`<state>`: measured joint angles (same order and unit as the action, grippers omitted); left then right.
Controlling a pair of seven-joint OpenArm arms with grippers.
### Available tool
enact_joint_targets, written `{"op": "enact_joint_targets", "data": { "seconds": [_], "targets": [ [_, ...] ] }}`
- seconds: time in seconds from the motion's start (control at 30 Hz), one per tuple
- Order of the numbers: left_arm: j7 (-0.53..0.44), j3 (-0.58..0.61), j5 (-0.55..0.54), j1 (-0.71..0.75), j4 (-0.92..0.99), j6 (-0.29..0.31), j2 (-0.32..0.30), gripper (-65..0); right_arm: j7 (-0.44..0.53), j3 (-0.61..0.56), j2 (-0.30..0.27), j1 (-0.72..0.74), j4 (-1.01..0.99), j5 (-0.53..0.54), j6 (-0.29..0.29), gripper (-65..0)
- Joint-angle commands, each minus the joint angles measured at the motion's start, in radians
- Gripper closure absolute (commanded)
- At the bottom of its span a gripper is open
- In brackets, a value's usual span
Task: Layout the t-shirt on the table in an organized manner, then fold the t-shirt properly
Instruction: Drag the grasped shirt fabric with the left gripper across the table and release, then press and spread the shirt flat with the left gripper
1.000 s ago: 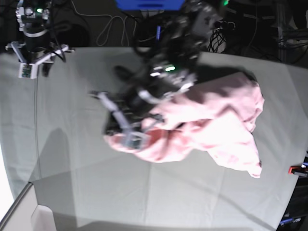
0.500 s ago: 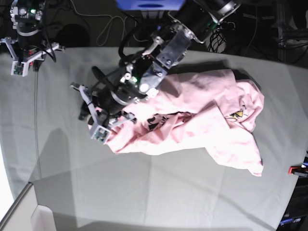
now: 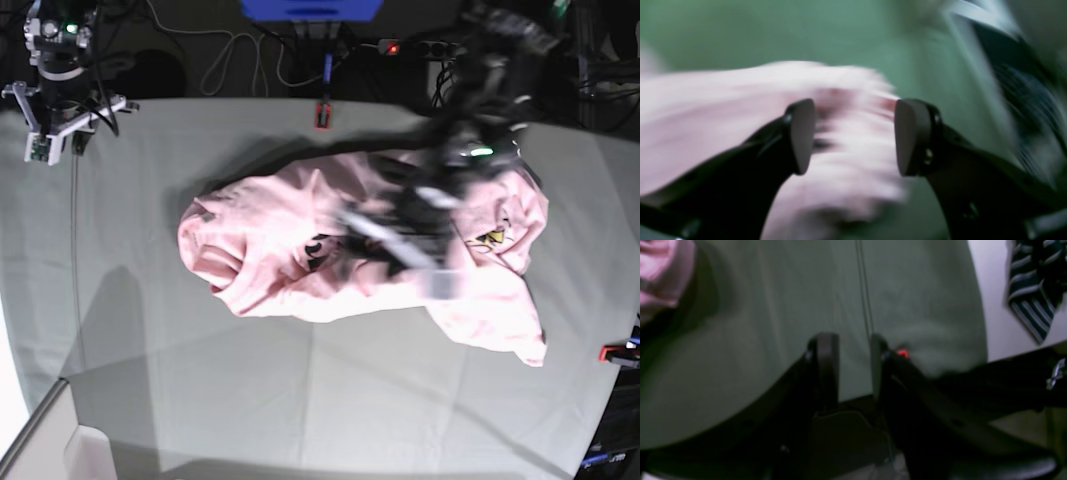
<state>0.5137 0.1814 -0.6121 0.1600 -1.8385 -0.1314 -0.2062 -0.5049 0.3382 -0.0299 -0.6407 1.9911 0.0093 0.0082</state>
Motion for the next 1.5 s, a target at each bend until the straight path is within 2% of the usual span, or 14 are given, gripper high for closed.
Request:
{"op": "enact_joint_targets", "data": {
  "seconds": [0.0,0.13,0.3,0.53,0.7,0.97,1.0,1.07,1.13,1.2,1.47],
  "targets": [
    [-0.036,-0.056,-0.012,0.022,-0.031,-0.009,0.000,-38.1,0.021,0.005,-0.006,0.008,0.017,-0.002,0.006,-16.9],
    [-0.069,-0.250,-0.013,0.125,-0.040,-0.023,0.021,-42.4,0.021,-0.001,-0.006,0.014,-0.005,-0.002,0.006,-16.9],
    [-0.060,-0.342,-0.013,0.146,-0.016,-0.017,0.084,-42.5,0.021,-0.038,-0.008,0.028,-0.019,-0.002,0.006,-16.9],
    [-0.060,-0.343,-0.015,0.106,0.118,-0.015,0.110,-40.9,0.021,-0.052,-0.008,0.031,-0.025,-0.002,0.006,-16.9],
    [-0.060,-0.342,-0.015,0.106,0.132,-0.014,0.124,-40.9,0.021,-0.052,-0.008,0.028,-0.025,-0.002,0.006,-16.9],
    [-0.066,-0.262,-0.015,0.077,0.150,-0.014,0.123,-40.4,0.021,-0.052,-0.008,0.026,-0.025,-0.002,0.006,-16.9],
    [-0.066,-0.262,-0.015,0.071,0.150,-0.014,0.124,-38.4,0.021,-0.050,-0.008,0.026,-0.025,-0.002,0.006,-16.9],
    [-0.066,-0.256,-0.015,0.063,0.150,-0.014,0.124,-30.0,0.021,-0.049,-0.008,0.026,-0.025,-0.002,0.006,-16.9],
    [-0.069,-0.247,-0.015,0.063,0.150,-0.014,0.124,-17.6,0.021,-0.047,-0.008,0.025,-0.025,-0.002,0.006,-16.9],
    [-0.069,-0.250,-0.015,0.063,0.150,-0.014,0.124,-1.1,0.021,-0.046,-0.008,0.025,-0.025,-0.002,0.006,-16.9],
    [-0.068,-0.210,-0.006,-0.027,0.136,-0.015,0.118,-0.3,0.021,-0.046,-0.008,0.026,-0.025,-0.002,0.006,-16.9]
  ]
}}
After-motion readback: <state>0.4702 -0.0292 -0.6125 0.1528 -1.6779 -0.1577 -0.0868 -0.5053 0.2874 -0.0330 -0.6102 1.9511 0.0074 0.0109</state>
